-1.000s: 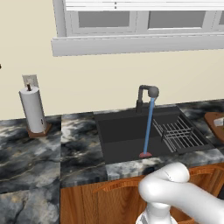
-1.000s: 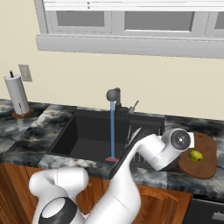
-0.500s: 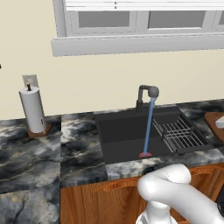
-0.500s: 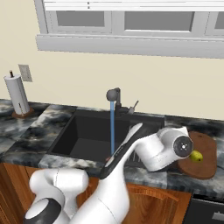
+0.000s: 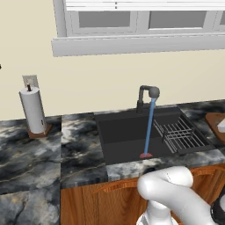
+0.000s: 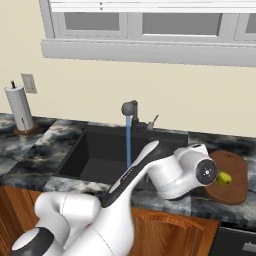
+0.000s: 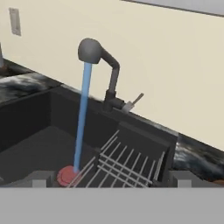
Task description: Pick the pear from the sink and place it on the cutting board to airdry. Then turn off the sink faucet.
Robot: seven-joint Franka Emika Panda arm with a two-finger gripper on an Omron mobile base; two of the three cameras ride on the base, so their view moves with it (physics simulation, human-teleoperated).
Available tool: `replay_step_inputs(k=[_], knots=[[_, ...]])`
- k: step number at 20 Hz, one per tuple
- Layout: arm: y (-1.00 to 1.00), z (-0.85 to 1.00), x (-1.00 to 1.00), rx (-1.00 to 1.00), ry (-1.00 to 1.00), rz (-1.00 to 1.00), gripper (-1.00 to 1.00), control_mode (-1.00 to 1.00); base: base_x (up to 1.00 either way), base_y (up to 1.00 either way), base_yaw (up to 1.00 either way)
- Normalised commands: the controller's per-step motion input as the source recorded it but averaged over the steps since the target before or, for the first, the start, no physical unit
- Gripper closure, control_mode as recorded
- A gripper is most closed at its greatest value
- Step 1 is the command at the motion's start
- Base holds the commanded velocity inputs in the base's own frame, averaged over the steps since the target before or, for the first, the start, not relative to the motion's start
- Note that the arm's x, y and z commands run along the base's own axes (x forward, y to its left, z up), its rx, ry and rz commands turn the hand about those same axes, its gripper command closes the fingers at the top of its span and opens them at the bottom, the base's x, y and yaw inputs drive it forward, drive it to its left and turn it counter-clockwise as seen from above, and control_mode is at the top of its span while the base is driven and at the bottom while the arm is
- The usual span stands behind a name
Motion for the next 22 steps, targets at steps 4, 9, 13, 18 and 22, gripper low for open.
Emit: replay_step_inputs(k=[4,9,13,18,22], knots=[[0.21,0.00,0.00,0.00,0.00,0.24,-1.00,-1.00,0.00,0.00,0.00],[0.12,0.00,0.00,0.00,0.00,0.31,-1.00,-1.00,0.00,0.00,0.00],[0.15,0.00,0.00,0.00,0.00,0.30,-1.00,-1.00,0.00,0.00,0.00],[0.12,0.03,0.06,0.00,0.00,0.11,-1.00,-1.00,0.00,0.00,0.00],[0.13,0.00,0.40,0.00,0.06,0.01,-1.00,-1.00,0.00,0.00,0.00]])
